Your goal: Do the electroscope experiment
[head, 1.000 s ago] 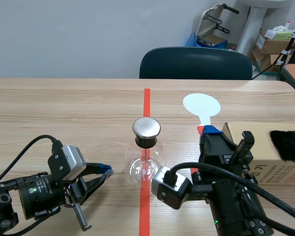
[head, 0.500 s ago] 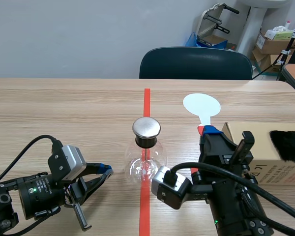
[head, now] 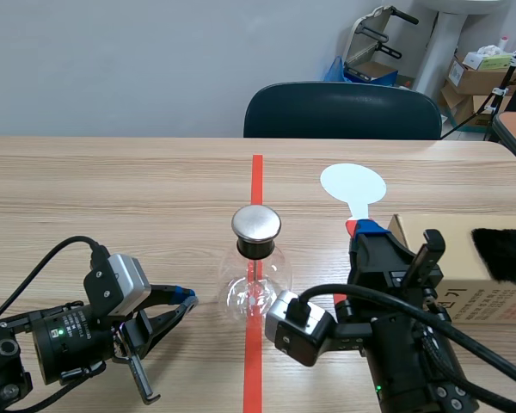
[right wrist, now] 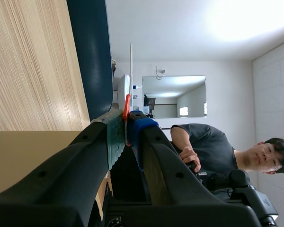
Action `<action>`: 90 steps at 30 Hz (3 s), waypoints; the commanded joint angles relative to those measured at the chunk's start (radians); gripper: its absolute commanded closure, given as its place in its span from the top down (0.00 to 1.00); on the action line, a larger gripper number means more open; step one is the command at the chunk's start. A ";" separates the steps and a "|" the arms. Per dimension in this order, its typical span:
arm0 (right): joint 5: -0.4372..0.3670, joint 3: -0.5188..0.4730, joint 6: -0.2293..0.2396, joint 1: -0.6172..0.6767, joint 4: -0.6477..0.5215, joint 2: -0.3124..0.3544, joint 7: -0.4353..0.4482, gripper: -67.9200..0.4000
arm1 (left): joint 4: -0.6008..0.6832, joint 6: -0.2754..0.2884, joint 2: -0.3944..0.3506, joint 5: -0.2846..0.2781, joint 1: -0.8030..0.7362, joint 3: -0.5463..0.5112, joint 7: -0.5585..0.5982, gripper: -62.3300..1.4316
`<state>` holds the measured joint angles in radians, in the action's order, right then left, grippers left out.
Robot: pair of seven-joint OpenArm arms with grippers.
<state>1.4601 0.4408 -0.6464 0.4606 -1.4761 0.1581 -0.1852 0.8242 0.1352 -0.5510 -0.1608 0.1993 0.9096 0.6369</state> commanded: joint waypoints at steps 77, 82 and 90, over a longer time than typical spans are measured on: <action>0.001 0.002 -0.010 0.024 -0.054 0.039 0.301 0.02 | 0.007 -0.018 0.002 -0.003 0.006 -0.003 0.016 0.11; 0.001 0.002 -0.010 0.024 -0.054 0.039 0.389 0.02 | 0.007 -0.018 0.002 -0.003 0.006 -0.003 0.016 0.11; 0.001 0.003 -0.010 0.024 -0.053 0.039 0.472 0.02 | 0.007 -0.018 0.002 -0.003 0.006 -0.003 0.016 0.11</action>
<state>1.4601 0.4408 -0.6464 0.4862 -1.5097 0.1894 0.2855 0.8242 0.1223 -0.5510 -0.1604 0.1993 0.9096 0.6369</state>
